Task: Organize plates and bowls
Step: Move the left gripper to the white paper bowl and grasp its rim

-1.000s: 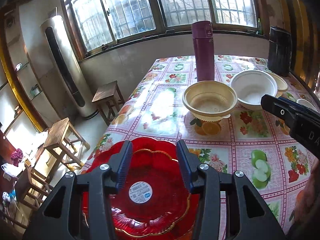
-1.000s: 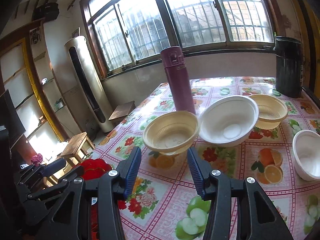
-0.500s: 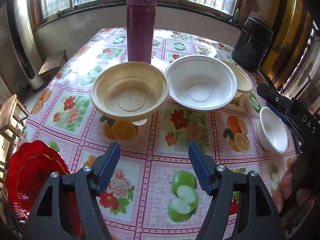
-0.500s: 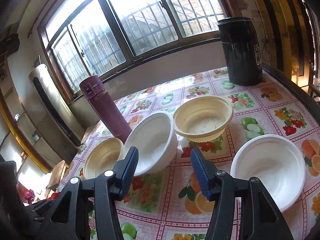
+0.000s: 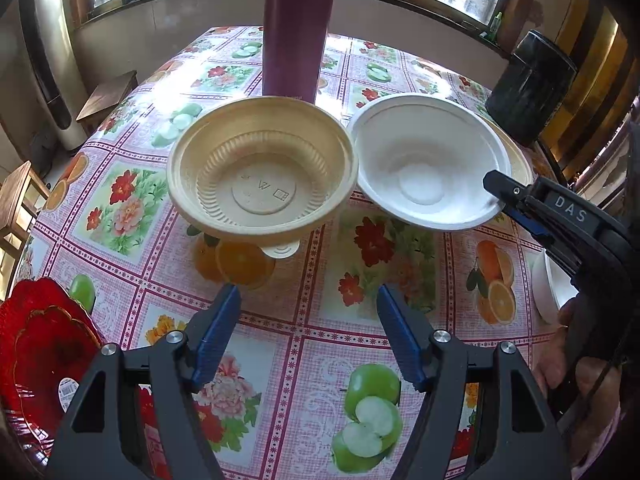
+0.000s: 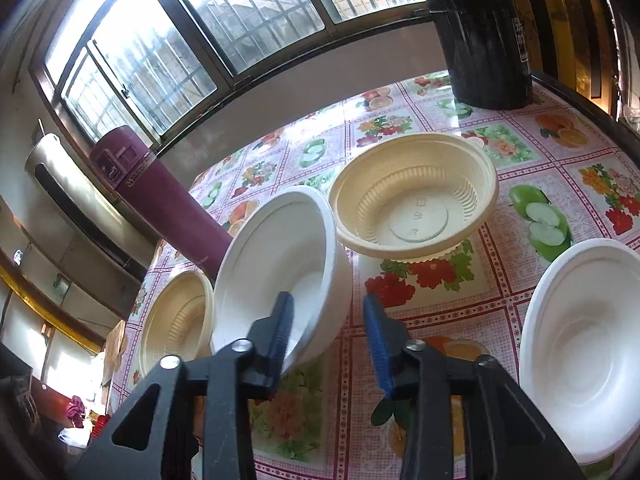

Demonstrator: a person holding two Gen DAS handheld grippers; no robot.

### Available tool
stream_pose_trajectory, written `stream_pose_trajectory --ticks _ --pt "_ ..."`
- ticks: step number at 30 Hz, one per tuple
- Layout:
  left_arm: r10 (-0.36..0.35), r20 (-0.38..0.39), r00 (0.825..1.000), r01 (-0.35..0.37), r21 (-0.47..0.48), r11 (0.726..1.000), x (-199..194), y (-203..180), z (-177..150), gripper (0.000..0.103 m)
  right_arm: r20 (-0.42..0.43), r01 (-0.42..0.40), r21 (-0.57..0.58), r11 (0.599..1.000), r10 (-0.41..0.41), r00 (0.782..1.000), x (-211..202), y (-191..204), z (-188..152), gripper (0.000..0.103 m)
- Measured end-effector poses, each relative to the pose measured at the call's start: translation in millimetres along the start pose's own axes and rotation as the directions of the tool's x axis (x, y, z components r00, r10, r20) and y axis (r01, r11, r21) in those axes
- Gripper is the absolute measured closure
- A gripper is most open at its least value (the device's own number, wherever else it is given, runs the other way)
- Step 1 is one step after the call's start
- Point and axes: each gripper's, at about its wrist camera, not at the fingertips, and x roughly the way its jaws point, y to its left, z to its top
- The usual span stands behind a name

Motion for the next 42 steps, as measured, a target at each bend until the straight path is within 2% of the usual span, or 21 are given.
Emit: stream_pose_trajectory --ticks 2,6,10,14,21,27,33,38,42 --pt "0.002 -0.004 1.0 -0.002 0.0 1.0 1.0 0.0 -0.4 0.033 -0.02 -0.001 0.03 1.0 0.001 1.0 5.2 -5.6 1.2 0.093" --pt "0.005 -0.007 1.0 -0.005 -0.001 1.0 -0.4 1.5 -1.1 0.033 -0.016 -0.02 0.057 0.998 0.021 1.0 -3.6 -13.6 -0.1 0.096" --pt "0.011 0.011 1.0 -0.011 -0.005 1.0 -6.8 6.0 -0.8 0.033 -0.043 -0.072 0.071 0.995 0.076 0.996 -23.5 -24.1 -4.8 0.096" --pt "0.019 0.019 1.0 -0.018 -0.013 1.0 -9.7 10.8 -3.6 0.033 -0.114 -0.099 0.082 0.992 0.108 0.988 -39.4 -42.7 -22.4 0.098" --pt "0.022 -0.031 0.999 -0.022 0.004 1.0 0.1 5.3 -10.7 0.033 -0.188 -0.155 0.139 0.978 0.18 0.966 -48.8 -71.9 -49.3 0.097" --pt "0.01 -0.04 0.999 -0.009 0.017 1.0 1.3 -7.9 -5.0 0.033 -0.192 -0.175 0.151 0.973 0.203 0.96 -46.6 -75.5 -49.1 0.097" --pt "0.065 -0.024 0.998 -0.063 0.049 0.997 6.0 -16.9 -3.1 0.033 -0.184 -0.183 0.158 0.97 0.211 0.96 -49.1 -79.9 -49.0 0.097" --pt "0.098 0.011 0.995 -0.099 0.124 0.987 2.6 -23.4 -12.9 0.033 -0.16 -0.184 0.147 0.972 0.207 0.965 -57.5 -79.6 -47.2 0.097" --pt "0.058 0.075 0.995 -0.07 0.171 0.983 -9.3 -24.4 -20.9 0.033 -0.146 -0.161 0.133 0.978 0.18 0.973 -60.5 -77.6 -47.5 0.097"
